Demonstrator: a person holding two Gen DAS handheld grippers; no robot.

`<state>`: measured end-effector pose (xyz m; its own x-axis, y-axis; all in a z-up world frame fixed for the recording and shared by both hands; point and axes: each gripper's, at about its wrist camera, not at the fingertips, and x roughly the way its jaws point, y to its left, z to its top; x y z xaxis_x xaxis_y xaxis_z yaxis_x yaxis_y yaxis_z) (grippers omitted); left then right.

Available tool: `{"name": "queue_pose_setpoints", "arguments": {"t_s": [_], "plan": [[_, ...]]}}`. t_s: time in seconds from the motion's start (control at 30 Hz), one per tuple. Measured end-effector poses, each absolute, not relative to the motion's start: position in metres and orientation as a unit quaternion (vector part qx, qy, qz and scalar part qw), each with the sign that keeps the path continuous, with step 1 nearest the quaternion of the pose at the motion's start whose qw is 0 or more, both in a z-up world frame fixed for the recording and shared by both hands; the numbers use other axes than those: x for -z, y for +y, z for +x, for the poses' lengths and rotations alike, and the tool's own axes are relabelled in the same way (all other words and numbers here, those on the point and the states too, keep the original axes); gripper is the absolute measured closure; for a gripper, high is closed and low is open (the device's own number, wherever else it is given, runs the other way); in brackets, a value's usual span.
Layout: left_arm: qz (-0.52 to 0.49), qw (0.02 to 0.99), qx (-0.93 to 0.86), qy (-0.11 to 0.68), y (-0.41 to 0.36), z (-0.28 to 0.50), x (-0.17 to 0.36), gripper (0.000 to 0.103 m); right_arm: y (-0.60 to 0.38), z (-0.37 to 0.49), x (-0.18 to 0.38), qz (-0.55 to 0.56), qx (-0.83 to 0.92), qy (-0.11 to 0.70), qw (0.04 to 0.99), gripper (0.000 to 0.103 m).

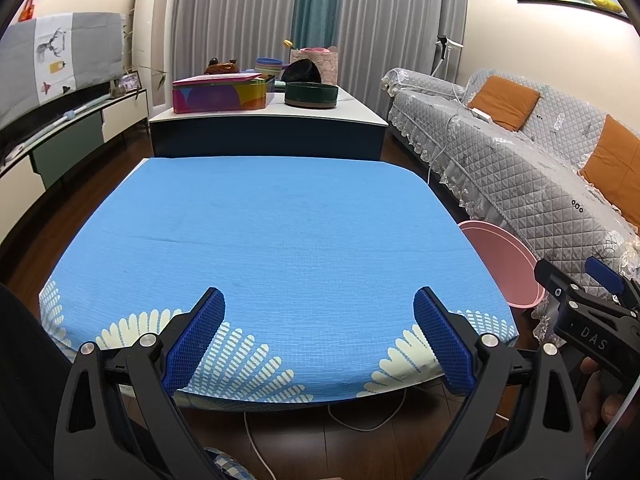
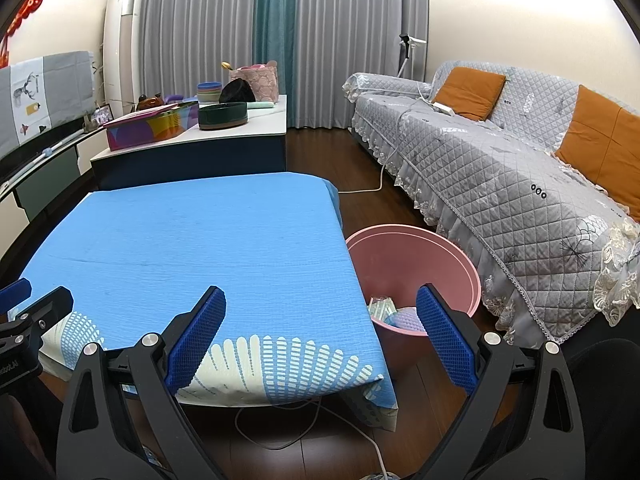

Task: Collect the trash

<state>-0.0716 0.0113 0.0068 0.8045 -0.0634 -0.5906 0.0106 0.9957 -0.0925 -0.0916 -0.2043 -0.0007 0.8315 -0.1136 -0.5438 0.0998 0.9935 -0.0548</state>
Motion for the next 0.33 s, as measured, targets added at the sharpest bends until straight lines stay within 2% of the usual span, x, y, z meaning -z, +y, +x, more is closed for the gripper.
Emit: {"name": "queue_pose_setpoints", "arguments": {"t_s": [0.33], "plan": [[-0.046, 0.947, 0.014, 0.317, 0.0095, -0.0725, -0.0045, 0.011, -0.2042, -0.0916, 0.0006, -0.012, 0.056, 0.285, 0.957, 0.009]]}}
